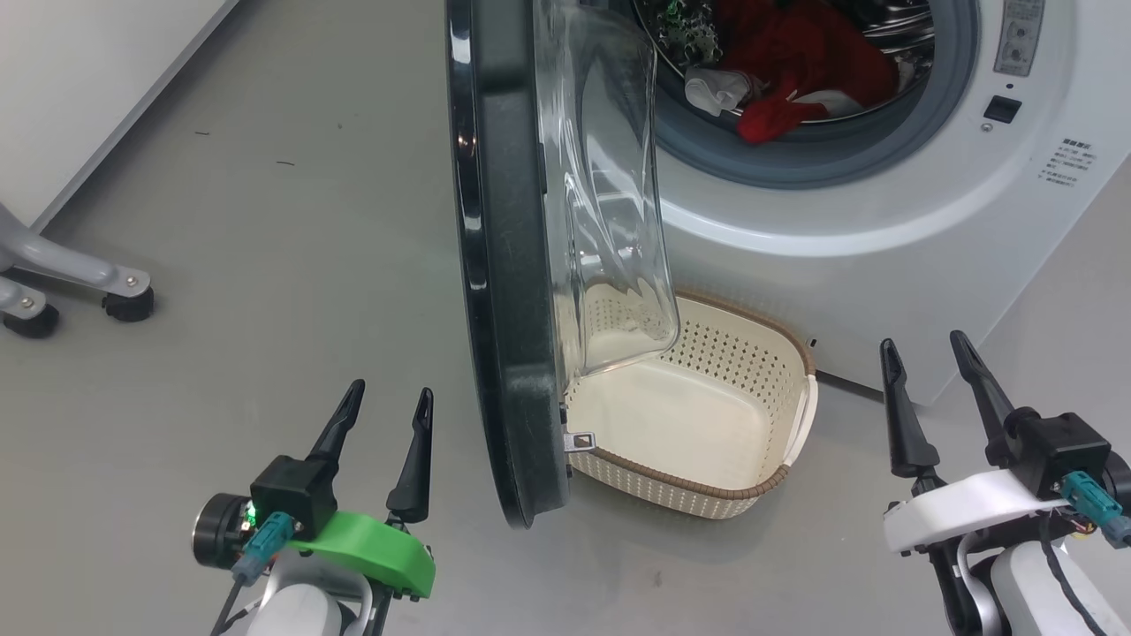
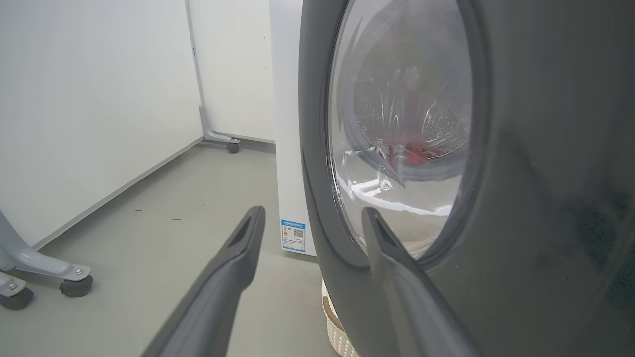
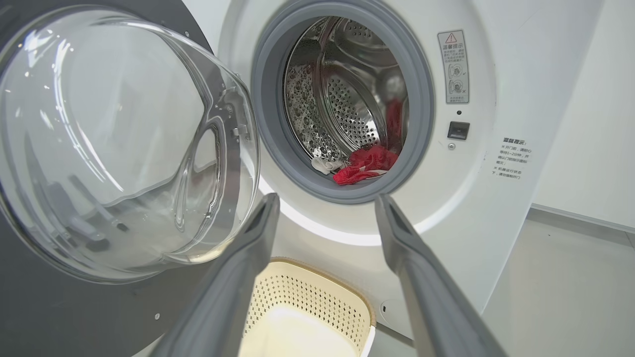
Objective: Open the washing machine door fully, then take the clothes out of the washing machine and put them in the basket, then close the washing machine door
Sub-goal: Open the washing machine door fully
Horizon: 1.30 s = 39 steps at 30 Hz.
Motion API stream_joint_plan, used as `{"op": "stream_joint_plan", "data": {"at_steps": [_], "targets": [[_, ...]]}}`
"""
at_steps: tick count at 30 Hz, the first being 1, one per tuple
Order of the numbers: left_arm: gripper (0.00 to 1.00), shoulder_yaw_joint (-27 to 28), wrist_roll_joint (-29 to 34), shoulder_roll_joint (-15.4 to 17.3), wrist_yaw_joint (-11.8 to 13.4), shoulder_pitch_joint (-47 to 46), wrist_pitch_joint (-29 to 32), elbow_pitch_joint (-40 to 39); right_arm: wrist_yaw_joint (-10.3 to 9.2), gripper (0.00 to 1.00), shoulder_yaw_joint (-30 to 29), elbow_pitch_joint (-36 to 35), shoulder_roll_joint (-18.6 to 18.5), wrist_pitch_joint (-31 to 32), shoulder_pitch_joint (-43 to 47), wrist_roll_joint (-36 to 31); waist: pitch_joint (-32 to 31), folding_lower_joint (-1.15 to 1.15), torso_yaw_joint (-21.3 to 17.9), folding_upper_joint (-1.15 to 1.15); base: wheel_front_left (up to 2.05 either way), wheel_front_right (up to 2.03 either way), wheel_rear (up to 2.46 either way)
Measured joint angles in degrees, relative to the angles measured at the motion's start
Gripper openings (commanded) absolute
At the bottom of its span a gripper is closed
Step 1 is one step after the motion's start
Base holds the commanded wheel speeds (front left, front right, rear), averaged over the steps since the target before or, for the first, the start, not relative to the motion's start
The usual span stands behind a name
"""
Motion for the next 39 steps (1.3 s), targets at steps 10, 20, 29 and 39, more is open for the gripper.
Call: {"op": "stream_joint_plan", "data": {"at_steps": [10, 20, 29, 39], "targets": [[1.0, -0.03, -0.09, 0.0, 0.0, 0.01, 0.0, 0.44, 0.01, 1.0, -0.64, 0.03, 2.32, 0.0, 1.38, -2.56, -0.14, 0.0, 0.16, 0.0, 0.0, 0.0, 0.0], [1.0, -0.12, -0.24, 0.0, 0.0, 0.02, 0.0, 0.65, 0.29, 1.0, -1.76, 0.03, 4.44, 0.0, 2.14, -4.45, -0.2, 0.0, 0.27, 0.0, 0.0, 0.0, 0.0], [1.0, -0.27, -0.24, 0.0, 0.0, 0.03, 0.0, 0.69, 1.21, 1.0, -3.01, 0.03, 5.45, 0.0, 2.31, -5.5, -0.15, 0.0, 0.44, 0.0, 0.0, 0.0, 0.0], [0.23, -0.42, -0.24, 0.0, 0.03, 0.03, 0.0, 0.79, 2.47, 1.0, -3.9, 0.19, 6.21, 0.0, 2.52, -6.35, -0.11, 0.0, 0.57, 0.0, 0.0, 0.0, 0.0]]}}
